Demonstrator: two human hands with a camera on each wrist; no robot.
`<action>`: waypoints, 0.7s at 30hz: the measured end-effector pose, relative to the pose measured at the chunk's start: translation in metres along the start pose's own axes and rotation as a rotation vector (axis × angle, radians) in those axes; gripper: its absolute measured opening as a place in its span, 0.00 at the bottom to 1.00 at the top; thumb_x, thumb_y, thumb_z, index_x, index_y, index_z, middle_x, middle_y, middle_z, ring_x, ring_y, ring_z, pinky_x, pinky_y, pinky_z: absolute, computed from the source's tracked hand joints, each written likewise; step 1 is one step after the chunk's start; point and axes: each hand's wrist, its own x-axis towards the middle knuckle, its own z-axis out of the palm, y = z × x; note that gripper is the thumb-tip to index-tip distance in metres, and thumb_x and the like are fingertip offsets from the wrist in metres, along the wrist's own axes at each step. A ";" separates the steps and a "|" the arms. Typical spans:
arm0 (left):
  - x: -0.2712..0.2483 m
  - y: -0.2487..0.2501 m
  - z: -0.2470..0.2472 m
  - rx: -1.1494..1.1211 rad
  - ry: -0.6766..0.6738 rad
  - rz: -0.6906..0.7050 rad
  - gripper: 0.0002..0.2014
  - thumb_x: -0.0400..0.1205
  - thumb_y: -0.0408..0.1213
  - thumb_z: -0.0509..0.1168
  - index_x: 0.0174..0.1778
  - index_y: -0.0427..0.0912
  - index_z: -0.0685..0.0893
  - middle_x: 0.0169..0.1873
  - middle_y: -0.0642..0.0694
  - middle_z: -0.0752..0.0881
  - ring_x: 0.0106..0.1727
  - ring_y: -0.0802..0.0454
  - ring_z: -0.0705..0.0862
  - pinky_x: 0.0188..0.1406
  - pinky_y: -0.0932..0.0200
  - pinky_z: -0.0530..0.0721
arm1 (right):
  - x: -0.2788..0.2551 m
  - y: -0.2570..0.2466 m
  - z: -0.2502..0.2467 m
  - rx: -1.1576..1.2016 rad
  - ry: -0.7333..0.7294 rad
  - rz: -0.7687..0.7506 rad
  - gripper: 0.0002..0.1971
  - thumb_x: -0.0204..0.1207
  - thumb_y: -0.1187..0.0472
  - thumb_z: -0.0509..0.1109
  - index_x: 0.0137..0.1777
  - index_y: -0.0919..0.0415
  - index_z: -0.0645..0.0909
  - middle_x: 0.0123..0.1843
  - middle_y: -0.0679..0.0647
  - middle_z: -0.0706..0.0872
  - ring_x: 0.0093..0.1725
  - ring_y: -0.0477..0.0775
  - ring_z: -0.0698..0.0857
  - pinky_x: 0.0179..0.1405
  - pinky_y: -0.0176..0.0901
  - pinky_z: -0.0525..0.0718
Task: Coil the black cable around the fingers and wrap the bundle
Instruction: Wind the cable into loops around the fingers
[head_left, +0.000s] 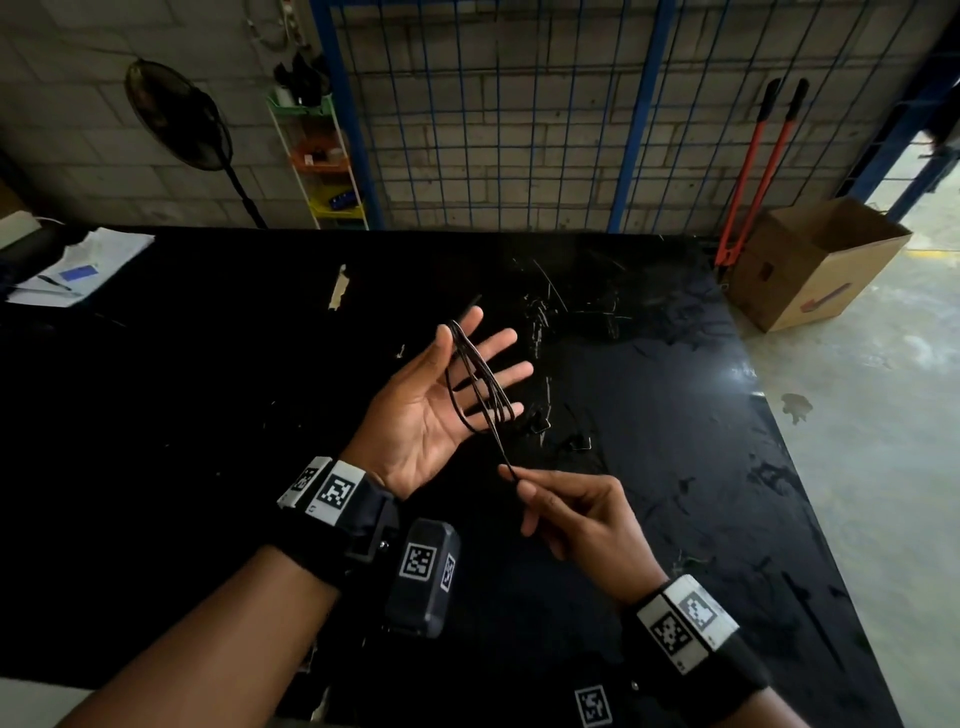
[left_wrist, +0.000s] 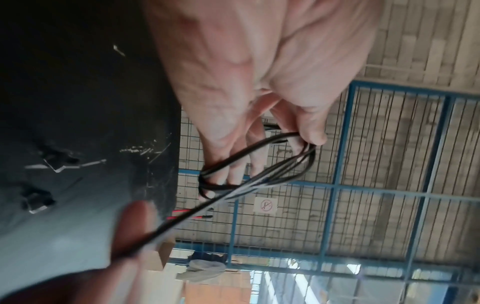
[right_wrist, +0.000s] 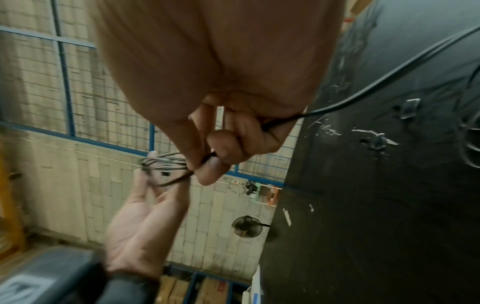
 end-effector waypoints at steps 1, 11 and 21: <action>-0.001 0.004 0.000 -0.042 -0.030 0.001 0.21 0.87 0.52 0.55 0.73 0.54 0.83 0.80 0.35 0.79 0.78 0.28 0.80 0.75 0.23 0.75 | 0.002 0.004 -0.003 0.007 0.019 0.023 0.11 0.82 0.62 0.73 0.59 0.59 0.95 0.28 0.57 0.86 0.22 0.49 0.73 0.18 0.32 0.70; -0.029 0.016 -0.001 -0.122 -0.423 -0.190 0.19 0.89 0.46 0.62 0.74 0.44 0.83 0.86 0.26 0.64 0.85 0.18 0.62 0.79 0.16 0.60 | 0.036 0.026 -0.041 -0.125 0.196 0.103 0.11 0.82 0.63 0.77 0.47 0.75 0.90 0.20 0.44 0.81 0.17 0.36 0.73 0.18 0.26 0.70; -0.044 -0.025 -0.013 0.333 -0.191 -0.348 0.28 0.85 0.46 0.68 0.76 0.29 0.80 0.77 0.36 0.83 0.77 0.32 0.83 0.79 0.23 0.71 | 0.053 -0.067 -0.034 -0.424 0.171 -0.125 0.11 0.73 0.53 0.85 0.35 0.58 0.91 0.23 0.45 0.87 0.21 0.36 0.79 0.26 0.30 0.78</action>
